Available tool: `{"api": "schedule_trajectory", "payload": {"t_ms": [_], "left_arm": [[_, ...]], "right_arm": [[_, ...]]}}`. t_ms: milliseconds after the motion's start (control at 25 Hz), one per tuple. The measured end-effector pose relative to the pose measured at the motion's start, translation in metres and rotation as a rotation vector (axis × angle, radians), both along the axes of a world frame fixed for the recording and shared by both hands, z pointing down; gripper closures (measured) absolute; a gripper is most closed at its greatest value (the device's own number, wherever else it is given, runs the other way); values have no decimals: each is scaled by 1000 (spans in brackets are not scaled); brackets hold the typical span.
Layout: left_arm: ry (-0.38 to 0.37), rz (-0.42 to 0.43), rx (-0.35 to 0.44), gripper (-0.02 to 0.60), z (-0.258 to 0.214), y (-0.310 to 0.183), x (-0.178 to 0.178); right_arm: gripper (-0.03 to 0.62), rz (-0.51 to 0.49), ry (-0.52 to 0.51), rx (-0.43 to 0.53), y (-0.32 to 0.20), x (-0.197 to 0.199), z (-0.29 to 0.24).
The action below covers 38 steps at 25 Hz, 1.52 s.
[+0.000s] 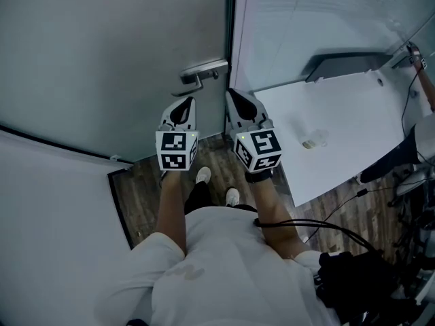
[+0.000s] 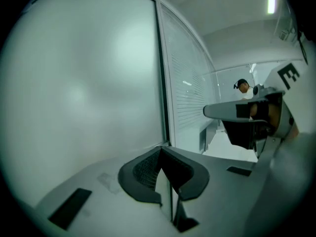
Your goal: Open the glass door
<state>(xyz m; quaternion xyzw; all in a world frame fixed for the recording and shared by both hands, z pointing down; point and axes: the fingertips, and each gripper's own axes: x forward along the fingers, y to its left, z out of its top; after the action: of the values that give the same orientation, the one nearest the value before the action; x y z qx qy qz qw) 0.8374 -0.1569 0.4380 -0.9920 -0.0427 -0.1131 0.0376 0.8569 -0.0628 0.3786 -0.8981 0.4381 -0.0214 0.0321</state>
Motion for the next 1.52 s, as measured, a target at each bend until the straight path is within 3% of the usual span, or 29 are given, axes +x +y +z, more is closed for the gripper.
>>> {"api": "schedule_trajectory", "payload": {"t_ms": [200,400,520,640,880,1120,1520], "left_arm": [[-109,39,140,581,24,-26,23],[-218,152,248,580,59,-39,39],[-248,192,289,577,67,-43,50],[-265,246,338,527,73,-41,57],[-376,344,510,520,111,-45,66],[-421,393,532,520,121,-42,72],[-444,454,453,520,121,-42,72]], "right_arm": [[597,25,-15,-16,-17,23,7],[597,69,-31,-24,-23,47,13],[597,87,-43,-32,-25,60,16],[597,98,-51,-40,-29,66,17],[597,117,-65,-59,-34,79,31],[597,137,-76,-66,-31,92,36],[597,135,-98,-57,-36,106,44]]}}
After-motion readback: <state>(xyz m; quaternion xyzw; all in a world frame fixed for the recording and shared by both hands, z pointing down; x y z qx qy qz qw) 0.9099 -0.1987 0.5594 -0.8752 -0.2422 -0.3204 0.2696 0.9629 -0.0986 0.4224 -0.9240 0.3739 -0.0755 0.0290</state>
